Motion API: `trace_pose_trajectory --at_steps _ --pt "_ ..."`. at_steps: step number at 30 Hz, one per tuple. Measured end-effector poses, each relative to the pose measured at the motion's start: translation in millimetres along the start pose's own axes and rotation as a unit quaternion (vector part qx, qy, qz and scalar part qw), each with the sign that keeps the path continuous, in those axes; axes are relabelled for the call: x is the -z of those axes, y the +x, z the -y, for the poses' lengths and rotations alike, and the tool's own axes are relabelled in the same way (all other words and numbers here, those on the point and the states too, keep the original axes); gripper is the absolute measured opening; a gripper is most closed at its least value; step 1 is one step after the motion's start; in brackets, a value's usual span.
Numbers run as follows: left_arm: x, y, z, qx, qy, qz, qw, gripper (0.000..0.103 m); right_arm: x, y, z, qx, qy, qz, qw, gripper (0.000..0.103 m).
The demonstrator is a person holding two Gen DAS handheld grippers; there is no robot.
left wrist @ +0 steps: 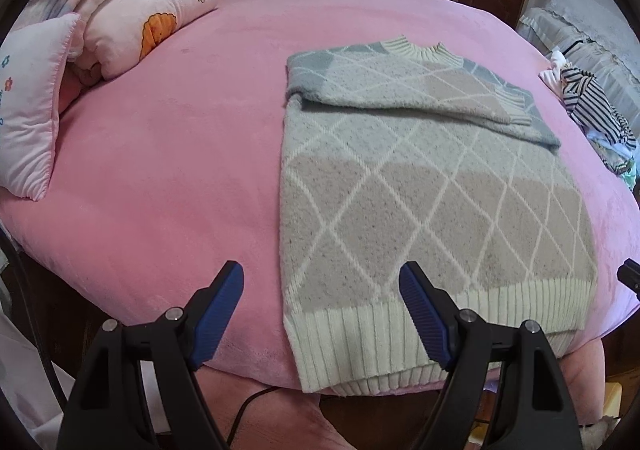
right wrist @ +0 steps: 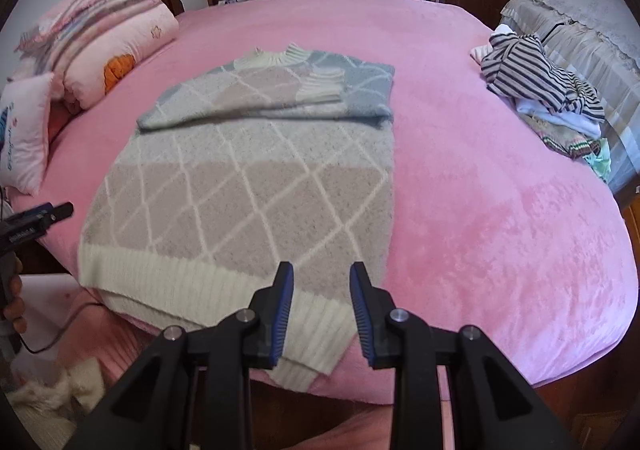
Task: Fold small clothes
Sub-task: 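Move both tools to the ribbed hem of the sweater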
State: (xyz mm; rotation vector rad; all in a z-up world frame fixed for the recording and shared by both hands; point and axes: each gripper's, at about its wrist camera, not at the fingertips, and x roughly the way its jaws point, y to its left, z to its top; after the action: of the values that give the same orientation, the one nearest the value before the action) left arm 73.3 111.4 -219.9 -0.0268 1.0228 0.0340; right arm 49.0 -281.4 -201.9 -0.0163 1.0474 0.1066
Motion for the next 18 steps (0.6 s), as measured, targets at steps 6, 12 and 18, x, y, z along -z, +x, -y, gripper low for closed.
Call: trace_pose_trajectory --at_steps 6,12,18 --pt "20.5 20.2 -3.8 0.011 -0.002 -0.022 0.9997 0.079 27.3 21.6 11.9 -0.013 0.025 -0.032 0.999 0.029" --pt "34.3 29.4 -13.7 0.036 -0.021 -0.044 0.9982 0.076 39.2 26.5 16.3 -0.032 0.03 -0.037 0.998 0.029" --pt "39.1 41.3 -26.1 0.06 -0.044 -0.063 0.9952 0.063 49.3 40.7 18.1 -0.053 0.037 -0.056 0.996 0.029"
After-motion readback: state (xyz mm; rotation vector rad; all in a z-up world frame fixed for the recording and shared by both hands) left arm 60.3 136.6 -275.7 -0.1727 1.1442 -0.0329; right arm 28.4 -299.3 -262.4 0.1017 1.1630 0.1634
